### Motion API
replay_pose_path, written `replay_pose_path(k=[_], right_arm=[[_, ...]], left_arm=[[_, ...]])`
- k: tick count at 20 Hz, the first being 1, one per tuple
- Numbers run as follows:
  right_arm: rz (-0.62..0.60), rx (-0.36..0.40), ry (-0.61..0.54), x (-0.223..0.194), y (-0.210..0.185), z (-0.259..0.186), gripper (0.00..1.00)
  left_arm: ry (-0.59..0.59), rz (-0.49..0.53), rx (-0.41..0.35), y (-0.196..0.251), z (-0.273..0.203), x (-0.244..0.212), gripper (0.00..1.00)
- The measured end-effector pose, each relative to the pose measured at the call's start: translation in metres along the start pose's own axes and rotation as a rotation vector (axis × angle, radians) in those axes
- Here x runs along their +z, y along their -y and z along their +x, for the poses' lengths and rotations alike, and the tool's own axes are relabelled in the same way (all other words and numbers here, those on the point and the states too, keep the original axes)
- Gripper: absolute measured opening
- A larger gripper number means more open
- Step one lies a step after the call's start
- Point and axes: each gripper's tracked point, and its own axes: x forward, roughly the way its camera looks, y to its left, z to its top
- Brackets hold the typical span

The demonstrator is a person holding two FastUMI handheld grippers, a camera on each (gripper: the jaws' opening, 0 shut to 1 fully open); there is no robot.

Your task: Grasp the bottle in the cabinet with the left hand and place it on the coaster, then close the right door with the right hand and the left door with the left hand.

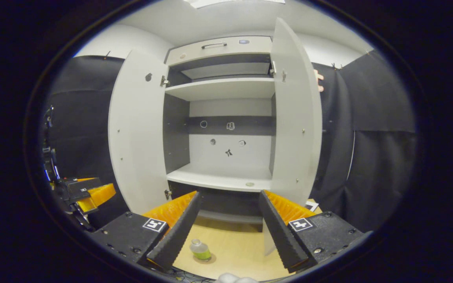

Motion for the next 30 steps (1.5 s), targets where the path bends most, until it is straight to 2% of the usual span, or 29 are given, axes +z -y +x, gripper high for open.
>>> replay_pose_path(k=[3, 7, 8, 11, 14, 20, 22, 23, 27, 30], right_arm=[[-0.017, -0.089, 0.03, 0.02, 0.044, -0.018, 0.98], [-0.041, -0.263, 0.073, 0.037, 0.117, -0.038, 0.98], [-0.045, -0.303, 0.074, 0.04, 0.136, -0.04, 0.98], [-0.02, -0.368, 0.077, 0.045, 0.179, -0.03, 0.98], [-0.01, -0.365, 0.062, 0.046, 0.204, -0.003, 0.98], [0.005, -0.301, 0.051, 0.049, 0.209, 0.038, 0.98], [0.011, -0.28, 0.04, 0.046, 0.205, 0.045, 0.98], [0.011, -0.277, 0.04, 0.048, 0.202, 0.048, 0.97], [0.002, -0.282, 0.045, 0.053, 0.199, 0.048, 0.94], [-0.007, -0.295, 0.041, 0.053, 0.195, 0.047, 0.96]], left_arm=[[0.003, -0.004, -0.034, 0.013, 0.0, 0.002, 0.96], [-0.002, 0.009, -0.085, 0.034, 0.009, 0.004, 0.99], [-0.003, 0.015, -0.095, 0.039, 0.009, 0.004, 0.96], [-0.002, 0.019, -0.112, 0.047, 0.01, 0.005, 0.97], [-0.013, 0.005, -0.108, 0.05, 0.007, 0.001, 0.97], [-0.008, 0.021, -0.095, 0.05, 0.005, 0.001, 0.97], [-0.006, 0.029, -0.097, 0.05, 0.006, 0.002, 1.0], [-0.005, 0.032, -0.097, 0.05, 0.007, 0.002, 0.97], [-0.014, 0.031, -0.099, 0.05, 0.01, 0.0, 0.97], [-0.02, 0.042, -0.097, 0.047, 0.012, -0.002, 0.97]])
